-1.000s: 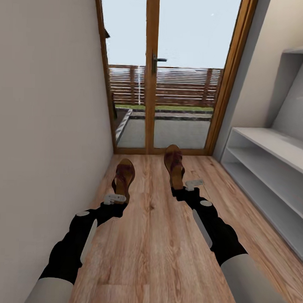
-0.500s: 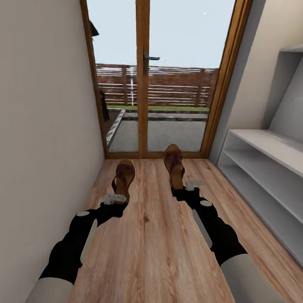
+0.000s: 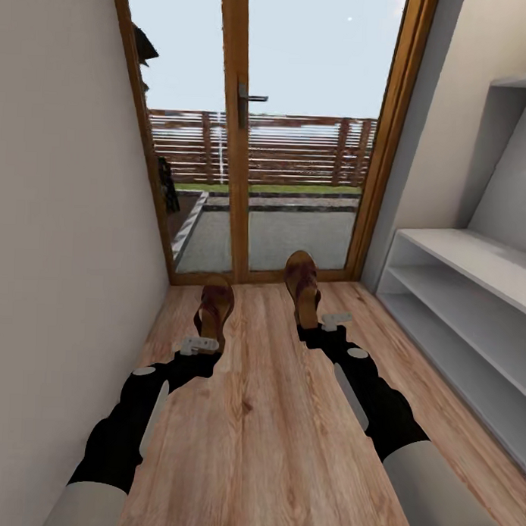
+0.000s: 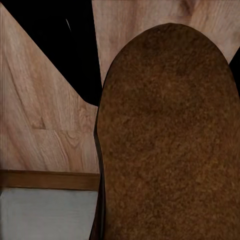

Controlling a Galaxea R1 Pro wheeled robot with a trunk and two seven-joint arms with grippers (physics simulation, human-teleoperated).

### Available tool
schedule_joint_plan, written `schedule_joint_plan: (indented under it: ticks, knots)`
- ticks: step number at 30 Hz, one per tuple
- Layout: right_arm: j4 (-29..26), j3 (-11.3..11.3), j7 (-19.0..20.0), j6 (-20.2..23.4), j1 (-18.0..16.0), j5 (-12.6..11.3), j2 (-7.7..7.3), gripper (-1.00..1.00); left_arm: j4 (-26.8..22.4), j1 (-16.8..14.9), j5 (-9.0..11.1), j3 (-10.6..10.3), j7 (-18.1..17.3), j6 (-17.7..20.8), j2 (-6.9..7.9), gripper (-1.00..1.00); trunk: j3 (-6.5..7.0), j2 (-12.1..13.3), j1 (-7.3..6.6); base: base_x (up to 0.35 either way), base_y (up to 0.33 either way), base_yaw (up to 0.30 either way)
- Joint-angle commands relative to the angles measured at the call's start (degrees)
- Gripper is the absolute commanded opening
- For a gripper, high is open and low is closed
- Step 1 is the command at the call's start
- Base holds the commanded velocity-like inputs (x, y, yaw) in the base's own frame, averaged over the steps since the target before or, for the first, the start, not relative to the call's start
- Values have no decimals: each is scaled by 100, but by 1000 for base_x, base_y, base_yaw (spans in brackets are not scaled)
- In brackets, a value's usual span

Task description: Pick up the two gym shoes and the two sandals from the corridor floor and place them onto the hallstand (shoe rack) in the corridor, making sure they are on the rack and not on the floor. Arrange them so the two gym shoes are next to each other and the two sandals are next to each other.

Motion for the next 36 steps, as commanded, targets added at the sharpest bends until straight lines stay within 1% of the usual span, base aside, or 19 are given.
schedule_joint_plan:
  ticks: [1, 18, 36]
  knots:
    - [-7, 13, -36, 28, -5, -73, -3, -100, -10, -3, -52, 21, -56, 22, -7, -100, -6, -2, 2, 345, 0, -257]
    - [-7, 13, -36, 28, -5, -75, -4, -100, -10, -3, -52, 21, -56, 22, -7, -100, -6, -2, 2, 345, 3, -295]
    - [-7, 13, -36, 28, -5, -75, -4, -100, -10, -3, -52, 21, -56, 22, -7, -100, -6, -2, 2, 345, 80, -300]
